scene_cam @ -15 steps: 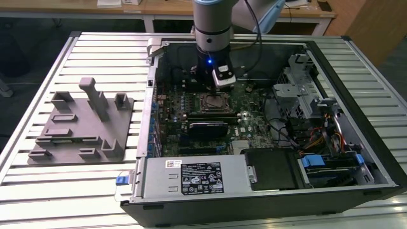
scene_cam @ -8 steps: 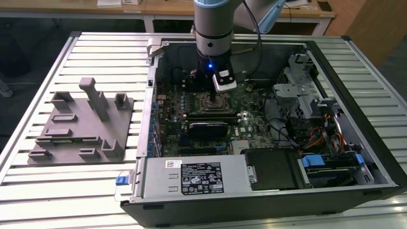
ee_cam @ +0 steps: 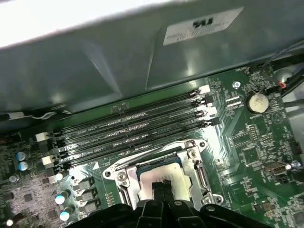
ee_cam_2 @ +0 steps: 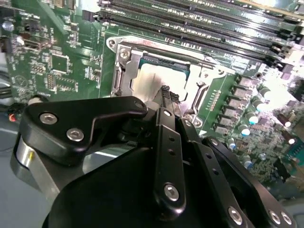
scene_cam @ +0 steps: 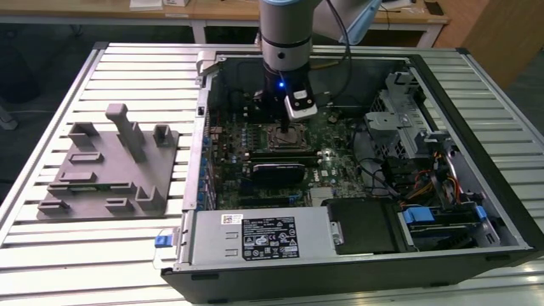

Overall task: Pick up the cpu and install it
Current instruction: 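Install the first cpu locking lever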

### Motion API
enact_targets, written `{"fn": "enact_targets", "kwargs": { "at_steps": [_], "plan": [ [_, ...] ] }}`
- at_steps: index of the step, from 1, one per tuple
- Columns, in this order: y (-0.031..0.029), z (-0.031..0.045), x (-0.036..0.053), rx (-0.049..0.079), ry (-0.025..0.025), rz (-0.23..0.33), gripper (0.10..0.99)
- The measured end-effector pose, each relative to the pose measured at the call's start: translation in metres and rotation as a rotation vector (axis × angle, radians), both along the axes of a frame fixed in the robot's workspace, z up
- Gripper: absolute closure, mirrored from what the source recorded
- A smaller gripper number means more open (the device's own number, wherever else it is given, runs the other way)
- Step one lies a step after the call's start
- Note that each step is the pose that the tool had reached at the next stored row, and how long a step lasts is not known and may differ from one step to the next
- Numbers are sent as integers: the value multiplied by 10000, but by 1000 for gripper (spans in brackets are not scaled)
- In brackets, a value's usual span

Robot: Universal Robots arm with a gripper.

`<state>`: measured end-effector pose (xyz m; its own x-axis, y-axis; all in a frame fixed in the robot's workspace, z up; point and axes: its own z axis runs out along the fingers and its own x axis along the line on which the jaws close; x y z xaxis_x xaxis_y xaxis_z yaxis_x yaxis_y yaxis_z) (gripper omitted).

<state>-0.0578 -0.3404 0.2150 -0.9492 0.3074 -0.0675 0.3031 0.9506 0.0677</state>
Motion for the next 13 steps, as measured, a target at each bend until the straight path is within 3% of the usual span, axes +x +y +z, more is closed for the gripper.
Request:
{"fn": "enact_targets", "kwargs": {
  "at_steps": [7,13],
  "plan": [
    [0,187,0,-2,0,24,980],
    [0,242,16,0,2,41,980]
  ]
}}
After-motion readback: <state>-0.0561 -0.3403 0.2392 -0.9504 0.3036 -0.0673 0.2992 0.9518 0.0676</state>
